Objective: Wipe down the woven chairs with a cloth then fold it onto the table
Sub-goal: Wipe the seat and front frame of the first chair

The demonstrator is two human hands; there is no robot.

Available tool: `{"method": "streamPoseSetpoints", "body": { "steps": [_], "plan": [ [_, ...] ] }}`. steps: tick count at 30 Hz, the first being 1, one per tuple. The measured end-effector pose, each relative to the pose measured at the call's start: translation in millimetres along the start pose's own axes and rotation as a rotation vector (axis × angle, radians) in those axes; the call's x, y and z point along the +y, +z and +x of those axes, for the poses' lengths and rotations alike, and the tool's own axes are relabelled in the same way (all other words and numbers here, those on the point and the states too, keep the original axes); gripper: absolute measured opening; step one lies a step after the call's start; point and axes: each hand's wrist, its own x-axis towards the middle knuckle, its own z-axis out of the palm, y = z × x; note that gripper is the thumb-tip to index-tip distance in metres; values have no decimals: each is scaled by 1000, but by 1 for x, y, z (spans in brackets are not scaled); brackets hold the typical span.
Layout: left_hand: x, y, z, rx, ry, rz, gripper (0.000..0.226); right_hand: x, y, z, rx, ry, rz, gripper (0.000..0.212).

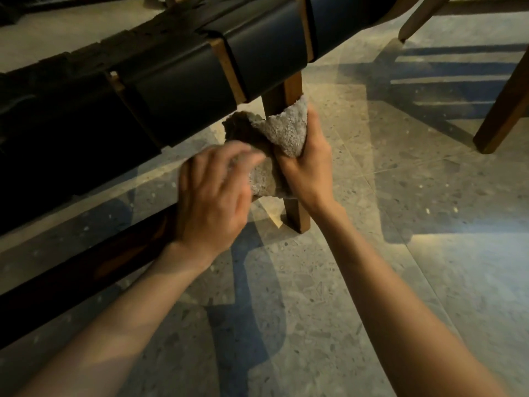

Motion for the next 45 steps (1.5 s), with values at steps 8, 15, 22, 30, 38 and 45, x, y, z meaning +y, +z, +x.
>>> {"method": "streamPoseSetpoints", "body": {
  "steps": [8,15,22,30,38,45],
  "plan": [
    [21,30,11,-464,-134,184,32,20,-6,-20,-96,117,31,56],
    [24,32,-5,-428,-9,131,44,45,-14,-56,-185,219,24,45],
    [47,57,-59,-730,-231,-22,66,57,-38,-86,-363,415,173,56],
    [58,92,-36,-543,-913,-799,46,42,-27,-50,-375,476,330,37],
    [58,112,-49,-713,-1027,-808,47,53,-18,-74,-332,595,188,27],
    [78,89,-49,-505,-1087,-820,18,33,-32,-91,-214,643,171,23]
  ]
}}
